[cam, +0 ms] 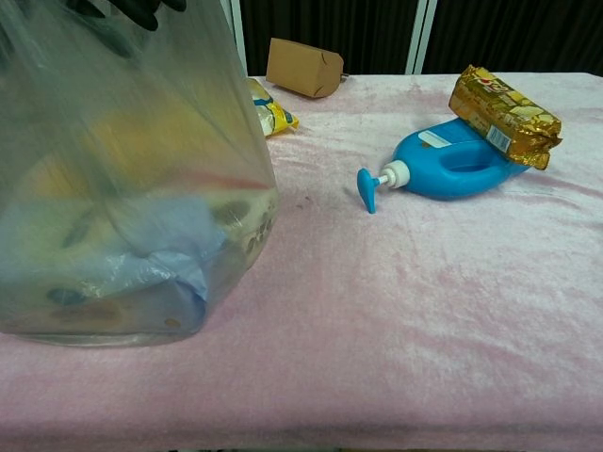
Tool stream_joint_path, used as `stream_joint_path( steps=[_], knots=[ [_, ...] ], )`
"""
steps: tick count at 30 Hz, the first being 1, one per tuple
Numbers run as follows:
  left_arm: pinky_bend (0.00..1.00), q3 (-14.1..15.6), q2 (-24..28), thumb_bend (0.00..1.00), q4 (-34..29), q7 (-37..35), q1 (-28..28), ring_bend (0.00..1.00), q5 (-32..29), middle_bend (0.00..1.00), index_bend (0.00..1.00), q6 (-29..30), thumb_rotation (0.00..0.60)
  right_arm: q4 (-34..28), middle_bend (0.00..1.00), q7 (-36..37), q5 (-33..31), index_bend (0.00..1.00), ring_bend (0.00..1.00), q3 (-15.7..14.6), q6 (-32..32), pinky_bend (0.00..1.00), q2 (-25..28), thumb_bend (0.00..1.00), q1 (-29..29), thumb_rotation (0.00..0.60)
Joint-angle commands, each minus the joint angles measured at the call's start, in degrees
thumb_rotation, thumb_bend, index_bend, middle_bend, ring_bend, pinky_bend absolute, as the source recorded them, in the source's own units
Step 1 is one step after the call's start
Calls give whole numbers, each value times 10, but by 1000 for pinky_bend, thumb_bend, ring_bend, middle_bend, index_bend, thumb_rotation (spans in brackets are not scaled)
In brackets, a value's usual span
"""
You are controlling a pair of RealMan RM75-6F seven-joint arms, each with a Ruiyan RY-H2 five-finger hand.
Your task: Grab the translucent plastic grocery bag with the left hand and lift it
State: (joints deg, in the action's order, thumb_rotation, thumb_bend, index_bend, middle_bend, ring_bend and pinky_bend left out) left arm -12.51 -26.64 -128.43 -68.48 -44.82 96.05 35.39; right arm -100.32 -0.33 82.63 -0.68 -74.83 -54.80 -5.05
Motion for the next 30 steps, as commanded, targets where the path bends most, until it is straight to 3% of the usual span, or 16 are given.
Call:
stream_joint_path(
  steps=[1, 7, 15, 23, 30],
  knots=[
    [194, 3, 8, 0, -10, -15, 3, 143, 10, 183, 127, 12, 600, 0, 0, 0, 0, 0, 0, 0, 0, 31, 0, 213, 0, 600],
    [201, 8, -10, 0, -8, -29, 1, 152, 22, 189, 133, 29, 600, -1, 0, 0, 0, 0, 0, 0, -1, 31, 0, 213, 1, 600],
    [201, 9, -70, 0, 4, 3, 10, 151, -12, 189, 133, 73, 600, -1, 0, 2, -1, 0, 0, 0, 1, 31, 0, 213, 0, 600],
    [202, 4, -153, 0, 7, 65, 16, 151, -81, 189, 133, 113, 600, -1, 0, 3, 0, 0, 0, -1, 2, 31, 1, 213, 0, 600],
    [209, -3, -261, 0, 6, 127, 26, 154, -143, 193, 133, 174, 600, -3, 0, 5, 1, 0, 0, -2, 4, 31, 2, 213, -1, 600]
  ],
)
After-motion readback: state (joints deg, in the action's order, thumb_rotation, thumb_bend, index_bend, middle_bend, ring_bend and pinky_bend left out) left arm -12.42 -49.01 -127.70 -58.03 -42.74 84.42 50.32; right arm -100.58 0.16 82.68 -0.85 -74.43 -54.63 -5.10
